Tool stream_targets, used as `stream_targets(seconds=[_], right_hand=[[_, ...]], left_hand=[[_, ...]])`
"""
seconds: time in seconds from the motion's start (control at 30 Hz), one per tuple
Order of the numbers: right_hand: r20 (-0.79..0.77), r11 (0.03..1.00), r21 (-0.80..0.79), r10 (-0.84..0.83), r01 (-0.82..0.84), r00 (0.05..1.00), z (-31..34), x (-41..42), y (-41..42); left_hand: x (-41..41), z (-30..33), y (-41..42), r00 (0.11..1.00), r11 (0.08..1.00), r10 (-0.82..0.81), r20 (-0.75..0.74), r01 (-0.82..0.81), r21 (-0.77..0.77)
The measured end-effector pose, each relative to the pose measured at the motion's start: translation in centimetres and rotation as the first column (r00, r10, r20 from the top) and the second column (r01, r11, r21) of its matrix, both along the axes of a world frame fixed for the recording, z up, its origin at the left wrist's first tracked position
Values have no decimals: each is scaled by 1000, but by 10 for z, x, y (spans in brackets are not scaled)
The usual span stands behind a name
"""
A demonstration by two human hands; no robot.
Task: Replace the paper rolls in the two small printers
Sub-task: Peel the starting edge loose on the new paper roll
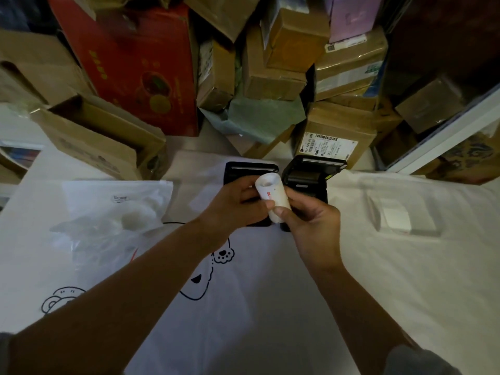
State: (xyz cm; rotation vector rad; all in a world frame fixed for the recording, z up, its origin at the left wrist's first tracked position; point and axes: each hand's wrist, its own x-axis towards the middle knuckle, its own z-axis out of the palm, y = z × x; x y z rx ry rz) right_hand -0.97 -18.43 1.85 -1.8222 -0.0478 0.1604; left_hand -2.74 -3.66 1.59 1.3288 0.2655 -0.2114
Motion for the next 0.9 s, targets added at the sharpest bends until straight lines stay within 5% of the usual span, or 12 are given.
stream_targets(seconds=[0.23, 0.63, 0.9], right_hand=[[344, 967, -245, 18, 71, 939, 17, -2, -3], [475, 913, -406, 172, 42, 863, 73, 3, 8], [466, 932, -350, 264, -98, 844, 112, 10, 13]], left_hand=[[-2, 13, 5, 995, 984, -22, 96, 38, -173], [2, 54, 11, 990, 918, 88, 113, -37, -394], [9, 108, 19, 983, 955, 72, 171, -19, -296]])
